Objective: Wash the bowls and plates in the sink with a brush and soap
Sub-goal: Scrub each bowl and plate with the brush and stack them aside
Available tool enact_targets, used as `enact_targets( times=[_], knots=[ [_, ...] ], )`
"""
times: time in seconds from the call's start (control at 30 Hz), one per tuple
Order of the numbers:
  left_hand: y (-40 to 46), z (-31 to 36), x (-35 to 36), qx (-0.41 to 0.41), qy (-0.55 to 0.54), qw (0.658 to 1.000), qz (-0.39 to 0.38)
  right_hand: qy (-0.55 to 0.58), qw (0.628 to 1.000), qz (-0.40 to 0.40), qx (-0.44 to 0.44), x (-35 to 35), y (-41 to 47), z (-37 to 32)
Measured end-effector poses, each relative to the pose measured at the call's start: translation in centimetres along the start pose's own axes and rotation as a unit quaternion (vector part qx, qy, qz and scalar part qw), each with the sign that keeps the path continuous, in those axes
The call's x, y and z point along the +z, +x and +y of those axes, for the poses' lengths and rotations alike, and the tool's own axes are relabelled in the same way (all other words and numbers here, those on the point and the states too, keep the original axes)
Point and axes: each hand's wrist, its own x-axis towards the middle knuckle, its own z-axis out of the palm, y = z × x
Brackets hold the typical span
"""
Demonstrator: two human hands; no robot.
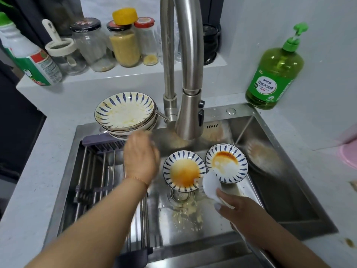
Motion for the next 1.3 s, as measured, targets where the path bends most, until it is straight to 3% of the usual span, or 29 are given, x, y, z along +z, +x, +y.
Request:
enact_targets(
  times=[0.03, 0.1, 0.17, 0.23, 0.33, 0.67, 0.73, 0.93, 1.0, 1.17, 1.3],
  knots=[
    [-1.9, 1.2, 0.6, -0.014, -0.029, 0.998, -0.062, -0.007, 1.0, 0.005, 0.003, -0.2, 0.1, 0.2],
    [-5.2, 2.8, 2.9, -0.145, -0.058, 0.96, -0.234, -0.019, 1.0, 0.009, 0.011, -0.5, 0.4, 0.8],
    [-7.6, 3.2, 5.8, -0.316, -0.07, 0.879, -0.349, -0.02, 1.0, 0.01, 0.014, -0.7, 0.8, 1.3],
    [-9.6, 2.7, 8.5, -0.448, -0.115, 0.783, -0.416, -0.026, 0.999, 0.014, 0.019, -1.0, 1.2, 1.8],
    [-11.5, 1.9, 10.9, -0.572, -0.245, 0.669, -0.406, -0.021, 0.999, 0.024, 0.028, -1.5, 1.7, 2.6],
    [-11.4, 1.9, 14.2, -0.725, -0.39, 0.506, -0.259, -0.011, 0.998, 0.019, 0.053, -3.0, 2.8, 4.7],
    [-11.0, 2.2, 14.5, -0.743, -0.4, 0.487, -0.225, -0.013, 0.998, 0.021, 0.054, -2.9, 3.0, 4.9],
    [-10.5, 2.1, 14.4, -0.748, -0.411, 0.468, -0.229, -0.025, 0.998, 0.02, 0.053, -3.1, 3.3, 5.1],
    [-10.0, 2.4, 14.3, -0.741, -0.418, 0.471, -0.233, -0.012, 0.999, 0.019, 0.049, -3.1, 3.2, 5.2],
    [-8.5, 3.0, 13.9, -0.709, -0.394, 0.535, -0.235, -0.011, 0.999, 0.025, 0.045, -3.1, 3.0, 5.2],
    [-8.5, 2.7, 12.7, -0.724, -0.409, 0.513, -0.213, 0.005, 0.999, 0.021, 0.05, -3.1, 2.7, 4.8]
  ],
)
